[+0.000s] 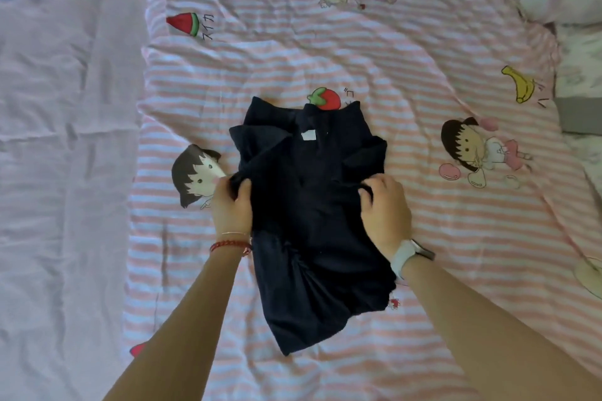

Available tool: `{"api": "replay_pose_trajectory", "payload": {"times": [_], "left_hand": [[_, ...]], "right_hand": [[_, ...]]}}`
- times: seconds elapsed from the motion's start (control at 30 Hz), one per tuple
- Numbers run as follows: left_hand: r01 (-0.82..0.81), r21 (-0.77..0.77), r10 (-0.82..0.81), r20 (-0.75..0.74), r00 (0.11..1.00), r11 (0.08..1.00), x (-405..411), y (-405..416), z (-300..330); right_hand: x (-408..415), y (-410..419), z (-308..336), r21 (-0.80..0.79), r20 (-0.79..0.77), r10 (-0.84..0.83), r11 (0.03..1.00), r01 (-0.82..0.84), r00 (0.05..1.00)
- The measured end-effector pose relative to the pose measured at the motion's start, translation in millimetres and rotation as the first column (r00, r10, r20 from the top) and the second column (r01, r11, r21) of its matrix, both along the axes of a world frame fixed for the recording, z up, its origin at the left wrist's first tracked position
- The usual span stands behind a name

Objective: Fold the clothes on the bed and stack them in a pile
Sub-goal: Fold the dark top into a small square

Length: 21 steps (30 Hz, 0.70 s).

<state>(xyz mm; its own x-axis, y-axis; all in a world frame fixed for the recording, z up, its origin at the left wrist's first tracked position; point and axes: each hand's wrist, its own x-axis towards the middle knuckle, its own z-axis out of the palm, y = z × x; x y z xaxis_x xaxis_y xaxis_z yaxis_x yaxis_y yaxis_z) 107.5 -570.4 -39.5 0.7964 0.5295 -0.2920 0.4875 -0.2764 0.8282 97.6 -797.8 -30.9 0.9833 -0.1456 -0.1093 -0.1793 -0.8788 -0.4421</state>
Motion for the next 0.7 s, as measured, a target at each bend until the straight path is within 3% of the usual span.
{"api": "replay_pose_trajectory", "payload": {"times": [0.03,0.1,0.17,0.23,0.33,0.4,0.5,0.6,0.7], "left_hand": [[-0.169,-0.134,0.171,0.002,0.985,0.976,-5.3,13.2,1.0],[-0.366,-0.272,0.355,-0.091,0.93,0.89,-21.4,34.6,3.0],[-0.369,-0.184,0.341,-0.168,0.925,0.911,-39.4,42.1,7.2],[-0.276,-0.038,0.268,-0.135,0.954,0.96,-47.1,37.6,14.4],[-0.155,0.166,0.166,-0.053,0.985,0.974,-30.7,24.3,23.9],[-0.186,0.125,0.202,-0.125,0.971,0.974,-10.8,20.1,26.6],[-0.359,0.039,0.353,-0.314,0.882,0.932,13.0,30.8,29.2],[-0.415,-0.024,0.383,-0.334,0.861,0.91,10.8,42.3,34.8],[-0.348,0.058,0.348,-0.32,0.881,0.936,-27.1,28.3,40.6]], "right_hand": [[-0.2,-8.0,0.6,0.133,0.039,-0.155,0.98,0.149,0.987],[2.5,-27.9,4.3,0.362,-0.051,-0.493,0.801,0.476,0.868],[1.1,-47.5,7.7,0.469,-0.216,-0.689,0.548,0.693,0.692],[-2.8,-56.0,11.4,0.496,-0.355,-0.709,0.41,0.766,0.609],[-4.4,-51.6,17.6,0.497,-0.413,-0.604,0.477,0.725,0.681],[1.7,-49.6,18.6,0.497,-0.472,-0.574,0.453,0.74,0.669],[9.5,-51.4,17.6,0.483,-0.528,-0.59,0.384,0.787,0.612],[8.1,-51.3,17.5,0.461,-0.363,-0.65,0.497,0.735,0.667],[-8.7,-43.4,22.4,0.435,-0.229,-0.694,0.554,0.709,0.683]]}}
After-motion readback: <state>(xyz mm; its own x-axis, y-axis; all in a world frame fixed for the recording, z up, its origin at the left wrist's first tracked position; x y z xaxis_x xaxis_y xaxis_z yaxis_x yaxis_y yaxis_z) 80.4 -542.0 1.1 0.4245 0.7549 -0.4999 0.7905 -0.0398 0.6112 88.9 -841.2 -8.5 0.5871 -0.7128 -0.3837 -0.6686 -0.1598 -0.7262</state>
